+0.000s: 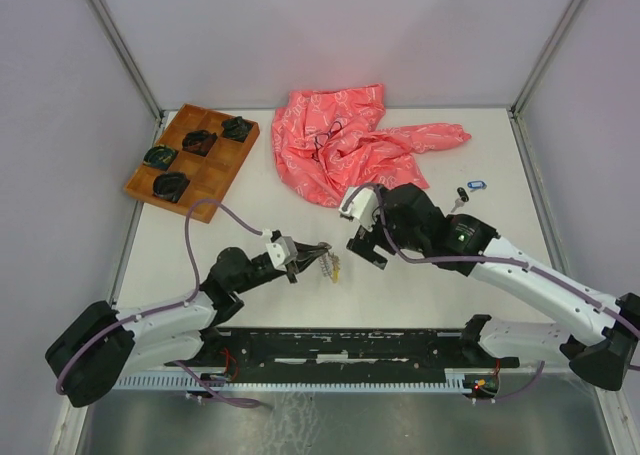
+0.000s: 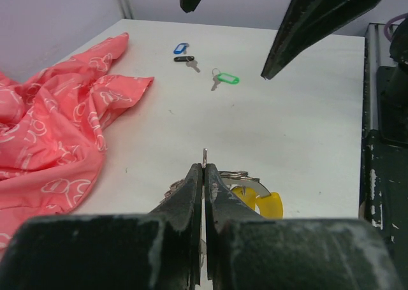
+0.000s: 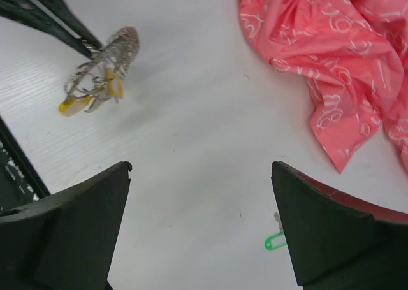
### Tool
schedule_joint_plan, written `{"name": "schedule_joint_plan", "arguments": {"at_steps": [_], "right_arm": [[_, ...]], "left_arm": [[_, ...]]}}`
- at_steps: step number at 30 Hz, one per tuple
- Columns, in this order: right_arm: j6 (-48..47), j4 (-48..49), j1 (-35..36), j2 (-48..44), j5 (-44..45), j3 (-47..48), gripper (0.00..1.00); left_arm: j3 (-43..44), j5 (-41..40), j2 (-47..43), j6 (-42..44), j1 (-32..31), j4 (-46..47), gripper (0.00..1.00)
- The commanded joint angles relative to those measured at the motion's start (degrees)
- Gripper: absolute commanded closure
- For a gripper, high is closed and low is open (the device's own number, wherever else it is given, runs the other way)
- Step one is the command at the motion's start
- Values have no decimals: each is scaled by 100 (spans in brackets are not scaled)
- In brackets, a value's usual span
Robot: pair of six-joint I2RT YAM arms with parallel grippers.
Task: Put the keys on the keyring
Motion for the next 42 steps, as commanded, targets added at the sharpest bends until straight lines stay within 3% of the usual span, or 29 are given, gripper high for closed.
{"name": "schedule_joint_plan", "arguments": {"at_steps": [1, 6, 11, 17, 23, 30, 34, 42], "right_arm": [[848, 706, -336, -156, 965, -252, 0], [1717, 710, -645, -44, 2193, -508, 0], [2418, 677, -1300, 89, 2106, -687, 0], [3229, 686, -2604, 646, 1877, -842, 4], [3975, 1147, -3670, 1305, 1452, -1170, 21], [4097, 1610, -4583, 1775, 1152, -1261, 37], [4154, 1827, -4956, 2108, 747, -1234, 37], [4185, 2006, -5296, 2507, 467, -1208, 62]], "left_arm": [[-121, -547, -355, 504, -2, 386, 97], [-178, -854, -529, 716, 3, 75, 97], [-163, -1218, -630, 833, -2, -276, 97], [-213, -1624, -898, 776, 2, -564, 97], [-262, -1511, -1025, 715, -1, -606, 97], [-166, -1444, -868, 679, -5, -696, 97], [-97, -1426, -833, 683, 3, -833, 97], [-57, -1422, -791, 697, -8, -928, 97]]}}
